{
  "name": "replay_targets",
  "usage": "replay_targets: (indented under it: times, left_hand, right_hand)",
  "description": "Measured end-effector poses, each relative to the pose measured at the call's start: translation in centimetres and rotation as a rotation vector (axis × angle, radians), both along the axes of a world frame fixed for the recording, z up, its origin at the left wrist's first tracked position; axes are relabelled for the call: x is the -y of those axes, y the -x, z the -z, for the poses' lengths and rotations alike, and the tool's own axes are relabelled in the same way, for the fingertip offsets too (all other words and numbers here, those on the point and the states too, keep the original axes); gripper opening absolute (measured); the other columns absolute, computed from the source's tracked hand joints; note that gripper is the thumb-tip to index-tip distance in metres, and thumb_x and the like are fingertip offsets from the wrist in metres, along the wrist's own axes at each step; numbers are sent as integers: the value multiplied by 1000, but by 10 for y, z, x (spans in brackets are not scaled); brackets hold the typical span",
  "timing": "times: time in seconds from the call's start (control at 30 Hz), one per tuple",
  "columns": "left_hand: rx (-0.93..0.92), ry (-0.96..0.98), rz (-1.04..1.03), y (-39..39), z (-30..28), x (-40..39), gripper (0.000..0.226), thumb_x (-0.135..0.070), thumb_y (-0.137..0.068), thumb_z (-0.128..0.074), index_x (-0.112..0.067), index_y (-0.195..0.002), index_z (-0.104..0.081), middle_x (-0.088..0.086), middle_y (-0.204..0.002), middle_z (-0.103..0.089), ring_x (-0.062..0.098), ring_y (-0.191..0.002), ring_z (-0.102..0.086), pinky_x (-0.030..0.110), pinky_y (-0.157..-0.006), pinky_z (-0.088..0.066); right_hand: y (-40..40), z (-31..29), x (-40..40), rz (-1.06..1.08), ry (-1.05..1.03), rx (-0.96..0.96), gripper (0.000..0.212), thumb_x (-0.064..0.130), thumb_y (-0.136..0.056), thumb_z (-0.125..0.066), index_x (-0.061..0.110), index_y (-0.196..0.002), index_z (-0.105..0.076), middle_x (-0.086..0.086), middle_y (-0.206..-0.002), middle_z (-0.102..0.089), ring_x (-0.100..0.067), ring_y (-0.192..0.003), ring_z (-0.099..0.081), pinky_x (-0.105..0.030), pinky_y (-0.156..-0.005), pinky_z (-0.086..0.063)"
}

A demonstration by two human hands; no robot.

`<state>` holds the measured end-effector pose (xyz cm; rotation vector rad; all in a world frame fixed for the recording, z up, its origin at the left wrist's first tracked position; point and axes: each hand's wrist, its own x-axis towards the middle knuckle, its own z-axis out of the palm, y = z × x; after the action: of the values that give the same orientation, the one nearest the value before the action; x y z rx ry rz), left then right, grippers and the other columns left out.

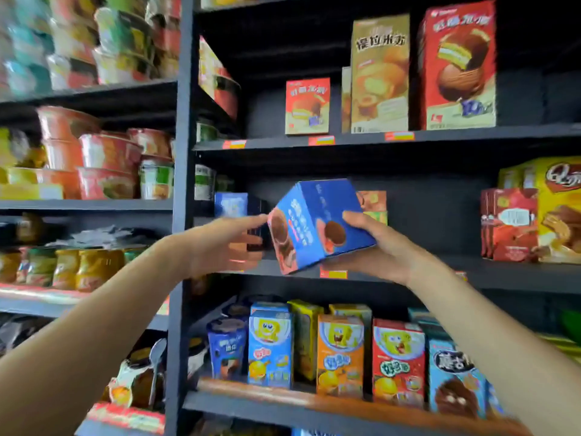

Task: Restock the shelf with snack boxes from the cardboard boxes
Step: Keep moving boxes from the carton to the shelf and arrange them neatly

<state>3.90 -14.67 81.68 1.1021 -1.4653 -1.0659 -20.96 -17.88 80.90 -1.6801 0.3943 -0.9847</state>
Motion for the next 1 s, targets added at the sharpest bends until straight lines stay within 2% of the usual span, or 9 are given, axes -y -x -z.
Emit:
replay_targets:
  times: [0.1, 0.17, 0.27, 0.37, 0.47, 0.63, 0.73, 0.9, 1.0]
  left_hand:
    - [-9, 14, 163, 31, 0, 10, 25, -41, -73, -61, -22, -87, -67, 1, -92, -71, 17, -79, -68, 35, -81, -53]
    - [-92, 51, 228, 48, -3, 23, 24, -40, -83, -54, -23, -80, -70, -4, -80, -70, 10, -70, -68, 36, -81, -53]
    - [-33, 124, 162, 54, -9, 42, 19, -40, -85, -54, -26, -78, -65, -9, -66, -67, 4, -60, -65, 38, -78, -54]
    - [13, 212, 89, 48, -13, 61, 33, -43, -62, -81, -32, -90, -67, -5, -80, -69, 10, -69, -66, 36, -78, -51]
    - [180, 265, 62, 56, -20, 72, 57, -41, -48, -82, -36, -103, -67, 5, -97, -72, 22, -85, -63, 41, -86, -44]
    - [332, 352, -12, 90, -41, 75, 57, -20, -70, -80, -25, -122, -59, 2, -103, -72, 19, -82, -69, 30, -80, -55]
    - [418, 389, -9, 100, -52, 75, 58, -23, -66, -83, -25, -119, -60, 0, -99, -73, 21, -88, -70, 39, -90, -51]
    - [126, 396, 36, 95, -56, 77, 53, -28, -75, -74, -23, -124, -54, -5, -94, -72, 8, -88, -65, 27, -86, -48]
    - [49, 331, 63, 86, -46, 83, 67, -43, -58, -78, -33, -119, -52, -11, -112, -62, 11, -106, -56, 33, -88, -51]
  right_hand:
    - [12, -4, 26, -163, -149, 113, 69, 40, -37, -94, 15, -99, -75, -15, -110, -69, -33, -95, -68, -53, -81, -54]
    - [17, -7, 43, -111, -155, 123, 81, 45, -33, -94, 15, -105, -72, -19, -113, -66, -34, -96, -67, -49, -74, -57]
    - [30, -9, 65, 23, -31, 51, 70, 51, -36, -91, 18, -95, -72, -20, -102, -70, -32, -88, -70, -42, -78, -58]
    - [45, -12, 77, 117, 55, -3, 45, 39, -62, -84, 18, -98, -67, -13, -97, -68, -23, -77, -66, -31, -70, -58]
    - [50, -16, 84, 217, 125, -42, 58, 39, -64, -82, 23, -115, -58, 0, -97, -69, -13, -75, -65, -27, -69, -51]
    - [48, -23, 84, 327, 326, -330, 78, 36, -63, -75, 36, -132, -39, 4, -120, -57, -10, -103, -62, -30, -90, -50]
    - [50, -29, 83, 303, 361, -367, 67, 25, -70, -78, 42, -122, -40, 3, -121, -62, -10, -107, -63, -28, -91, -52]
    - [69, -36, 89, 353, 328, -172, 64, 26, -59, -78, 33, -117, -49, -5, -121, -61, -16, -99, -67, -29, -82, -55]
    - [77, -37, 92, 331, 232, -34, 62, 23, -68, -72, 24, -126, -48, -4, -118, -64, -15, -96, -67, -28, -80, -55]
